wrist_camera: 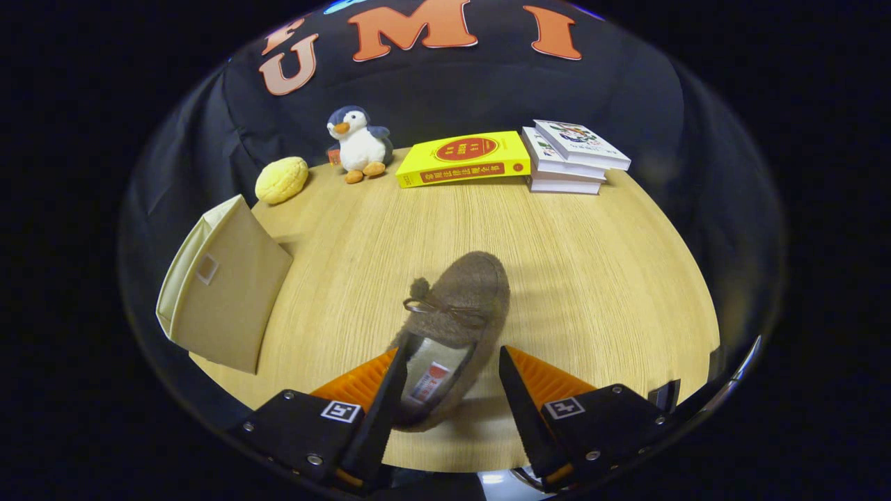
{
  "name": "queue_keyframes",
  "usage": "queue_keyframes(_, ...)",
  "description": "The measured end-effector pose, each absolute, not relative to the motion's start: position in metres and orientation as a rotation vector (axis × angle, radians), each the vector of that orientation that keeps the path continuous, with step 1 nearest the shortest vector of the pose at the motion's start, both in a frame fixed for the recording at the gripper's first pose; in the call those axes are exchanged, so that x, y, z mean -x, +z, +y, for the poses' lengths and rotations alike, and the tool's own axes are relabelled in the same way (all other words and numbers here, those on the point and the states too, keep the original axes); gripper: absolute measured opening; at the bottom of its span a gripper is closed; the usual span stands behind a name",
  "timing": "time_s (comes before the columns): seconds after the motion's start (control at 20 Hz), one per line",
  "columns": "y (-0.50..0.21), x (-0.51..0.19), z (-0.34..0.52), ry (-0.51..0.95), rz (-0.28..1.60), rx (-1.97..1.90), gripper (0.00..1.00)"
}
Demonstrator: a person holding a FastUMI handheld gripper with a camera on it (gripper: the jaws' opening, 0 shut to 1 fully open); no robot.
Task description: Open the storage box then place both shoes into the box .Put the left shoe in first, then the right shoe, with the right side of both shoes facing outward in a uniform manner.
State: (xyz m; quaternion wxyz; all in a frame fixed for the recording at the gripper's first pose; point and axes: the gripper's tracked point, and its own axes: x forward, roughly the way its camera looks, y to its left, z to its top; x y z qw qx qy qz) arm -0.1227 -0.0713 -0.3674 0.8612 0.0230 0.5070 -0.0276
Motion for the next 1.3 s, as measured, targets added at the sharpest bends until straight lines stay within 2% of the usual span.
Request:
queue_keyframes(0.1, -0.387, 0.118, -0.085, -0.093, 1.063, -0.015, 0.77)
queue_keyframes(0.25, -0.408, 0.107, -0.093, -0.143, 1.037, -0.014, 0.65)
queue_keyframes(0.4, -0.414, 0.089, -0.097, -0.183, 0.988, -0.021, 0.57)
queue_keyframes(0.6, -0.424, 0.076, -0.104, -0.230, 0.957, 0.067, 0.33)
queue_keyframes(0.65, -0.424, 0.076, -0.105, -0.243, 0.948, 0.091, 0.21)
queue_keyframes(0.75, -0.423, 0.076, -0.104, -0.255, 0.937, 0.107, 0.13)
queue_keyframes(0.95, -0.415, 0.081, -0.096, -0.262, 0.967, 0.007, 0.06)
queue_keyframes(1.3, -0.352, 0.062, -0.057, -0.278, 0.935, -0.066, 0.05)
